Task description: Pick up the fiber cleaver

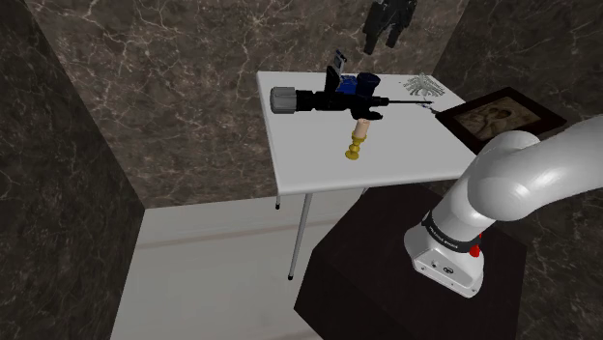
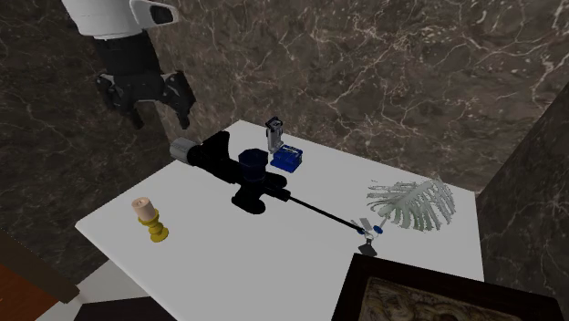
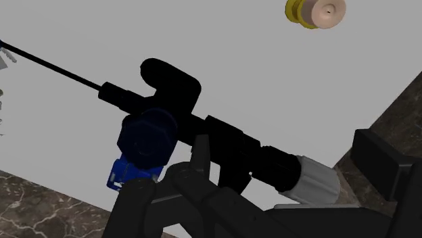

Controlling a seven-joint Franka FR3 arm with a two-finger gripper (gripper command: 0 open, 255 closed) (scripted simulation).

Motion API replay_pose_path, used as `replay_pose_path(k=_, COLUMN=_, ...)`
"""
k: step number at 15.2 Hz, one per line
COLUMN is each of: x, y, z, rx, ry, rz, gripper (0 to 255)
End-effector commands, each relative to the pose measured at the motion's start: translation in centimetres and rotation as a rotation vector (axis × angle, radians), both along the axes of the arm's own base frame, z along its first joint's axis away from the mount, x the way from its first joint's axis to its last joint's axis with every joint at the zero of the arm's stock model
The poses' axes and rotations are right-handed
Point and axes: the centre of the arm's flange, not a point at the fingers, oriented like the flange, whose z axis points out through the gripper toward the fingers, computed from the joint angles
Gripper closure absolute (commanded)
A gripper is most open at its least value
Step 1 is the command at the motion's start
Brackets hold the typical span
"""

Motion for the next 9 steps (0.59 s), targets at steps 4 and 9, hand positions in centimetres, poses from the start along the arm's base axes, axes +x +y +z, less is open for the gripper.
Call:
replay_pose_path(k=4, x=5.1, y=-3.6, z=-1.9, rx=-0.012, ry=-0.001, rz=-0.054, gripper=0)
replay_pose_path(k=9, x=10.0, y=-7.4, z=-4.0, rx=-0.023, ry=-0.001, rz=-0.107, gripper=0)
